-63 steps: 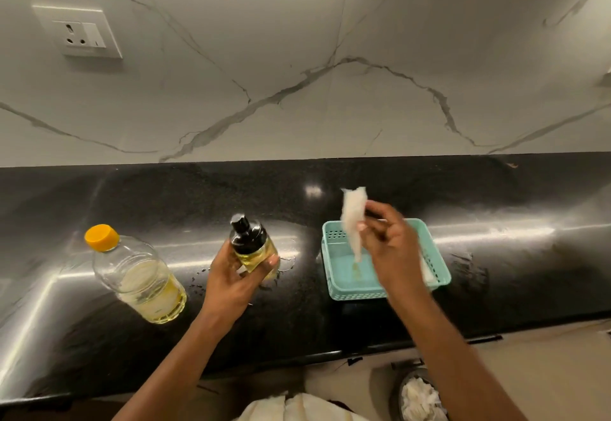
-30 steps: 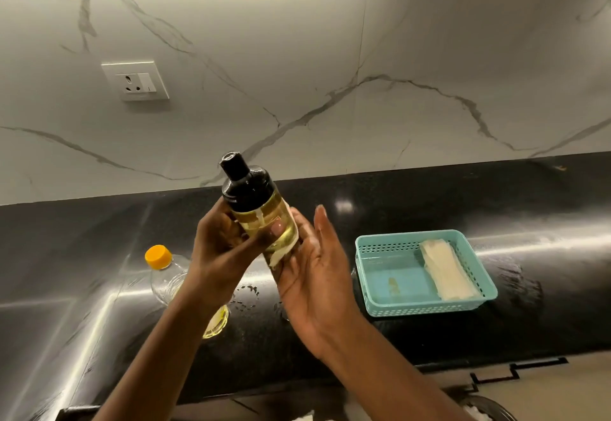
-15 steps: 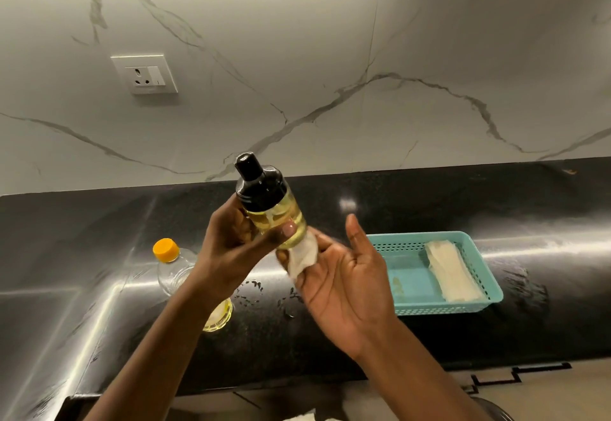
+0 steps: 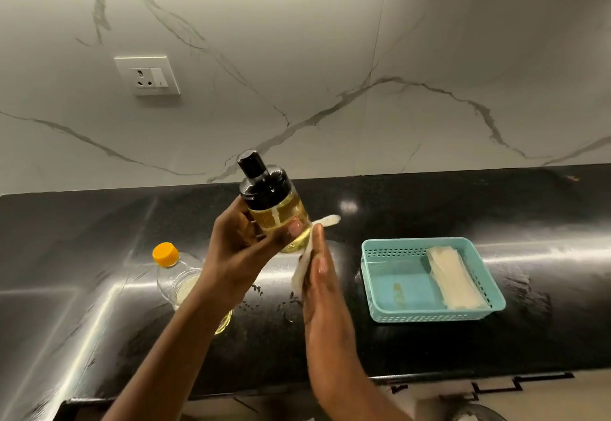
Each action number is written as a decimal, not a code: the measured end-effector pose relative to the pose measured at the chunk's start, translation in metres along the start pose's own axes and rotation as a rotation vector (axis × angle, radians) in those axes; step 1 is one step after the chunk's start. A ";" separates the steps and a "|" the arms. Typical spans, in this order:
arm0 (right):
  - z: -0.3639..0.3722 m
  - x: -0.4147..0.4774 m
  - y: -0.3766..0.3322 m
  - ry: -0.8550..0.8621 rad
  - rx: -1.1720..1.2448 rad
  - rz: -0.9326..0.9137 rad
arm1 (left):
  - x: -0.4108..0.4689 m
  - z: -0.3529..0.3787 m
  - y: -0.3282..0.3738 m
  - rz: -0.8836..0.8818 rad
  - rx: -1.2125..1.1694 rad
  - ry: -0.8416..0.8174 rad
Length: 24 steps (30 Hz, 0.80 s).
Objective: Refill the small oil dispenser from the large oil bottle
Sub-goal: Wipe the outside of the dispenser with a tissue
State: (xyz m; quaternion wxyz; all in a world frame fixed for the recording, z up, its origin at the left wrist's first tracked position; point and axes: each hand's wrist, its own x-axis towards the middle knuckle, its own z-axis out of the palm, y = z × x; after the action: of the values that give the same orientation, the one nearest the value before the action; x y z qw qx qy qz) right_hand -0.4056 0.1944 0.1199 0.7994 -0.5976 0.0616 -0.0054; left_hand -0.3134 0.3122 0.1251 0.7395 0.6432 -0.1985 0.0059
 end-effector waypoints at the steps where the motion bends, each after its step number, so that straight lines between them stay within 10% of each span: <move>1: 0.006 -0.003 0.003 -0.015 -0.141 -0.068 | 0.000 0.003 0.001 0.008 -0.010 -0.006; 11: -0.025 0.036 -0.044 -0.278 -0.854 -0.670 | -0.008 0.003 0.021 -0.015 -0.106 -0.083; 24: -0.015 0.014 -0.040 -0.179 -0.896 -0.935 | -0.006 -0.004 0.033 0.127 0.106 -0.070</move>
State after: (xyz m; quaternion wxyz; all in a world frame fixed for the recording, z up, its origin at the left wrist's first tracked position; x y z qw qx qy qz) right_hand -0.3906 0.1672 0.1530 0.3883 -0.8349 -0.2752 -0.2765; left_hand -0.3264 0.3234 0.1544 0.6951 0.6674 -0.2642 0.0407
